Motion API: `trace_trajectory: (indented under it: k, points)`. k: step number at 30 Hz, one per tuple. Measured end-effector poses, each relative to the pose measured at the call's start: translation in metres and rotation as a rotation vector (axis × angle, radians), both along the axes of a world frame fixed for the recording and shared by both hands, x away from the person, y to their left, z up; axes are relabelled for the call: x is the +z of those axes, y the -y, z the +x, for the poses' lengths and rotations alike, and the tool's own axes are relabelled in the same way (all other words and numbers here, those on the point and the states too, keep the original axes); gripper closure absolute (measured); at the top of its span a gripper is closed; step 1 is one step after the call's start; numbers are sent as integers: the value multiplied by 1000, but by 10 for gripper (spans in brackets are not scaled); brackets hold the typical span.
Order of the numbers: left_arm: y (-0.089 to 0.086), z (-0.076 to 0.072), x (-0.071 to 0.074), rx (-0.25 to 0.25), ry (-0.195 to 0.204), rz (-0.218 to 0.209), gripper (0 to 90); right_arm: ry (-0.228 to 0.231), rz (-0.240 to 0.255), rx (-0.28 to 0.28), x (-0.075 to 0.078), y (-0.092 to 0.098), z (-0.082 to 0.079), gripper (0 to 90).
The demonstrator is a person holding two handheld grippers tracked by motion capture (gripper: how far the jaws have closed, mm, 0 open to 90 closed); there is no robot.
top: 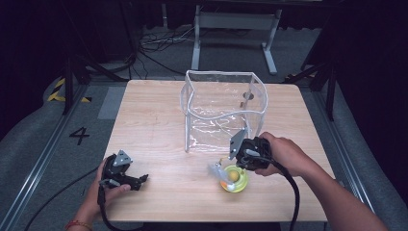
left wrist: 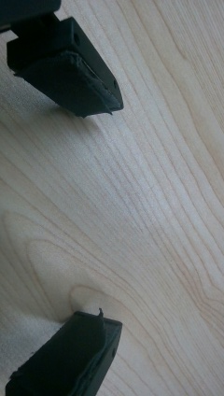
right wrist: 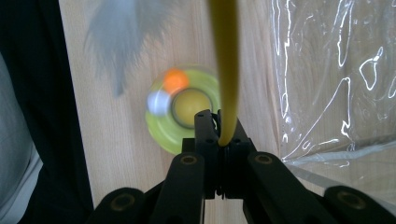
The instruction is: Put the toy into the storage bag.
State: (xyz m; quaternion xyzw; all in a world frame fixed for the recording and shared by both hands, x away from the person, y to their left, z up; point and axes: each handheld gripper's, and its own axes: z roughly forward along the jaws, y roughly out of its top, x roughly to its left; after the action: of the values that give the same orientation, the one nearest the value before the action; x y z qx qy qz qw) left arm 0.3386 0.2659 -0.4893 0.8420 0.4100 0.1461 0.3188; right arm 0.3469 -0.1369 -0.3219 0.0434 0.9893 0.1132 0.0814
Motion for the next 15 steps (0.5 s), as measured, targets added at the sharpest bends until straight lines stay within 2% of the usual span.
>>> trace_trajectory:
  k: [5, 15]
  points:
    - [0, 0, 0, 0, 0, 0, 2, 11, -16, -11, 3, 5, 0, 882]
    - [0, 0, 0, 0, 0, 0, 2, 32, 7, -44, 19, 25, -2, 882]
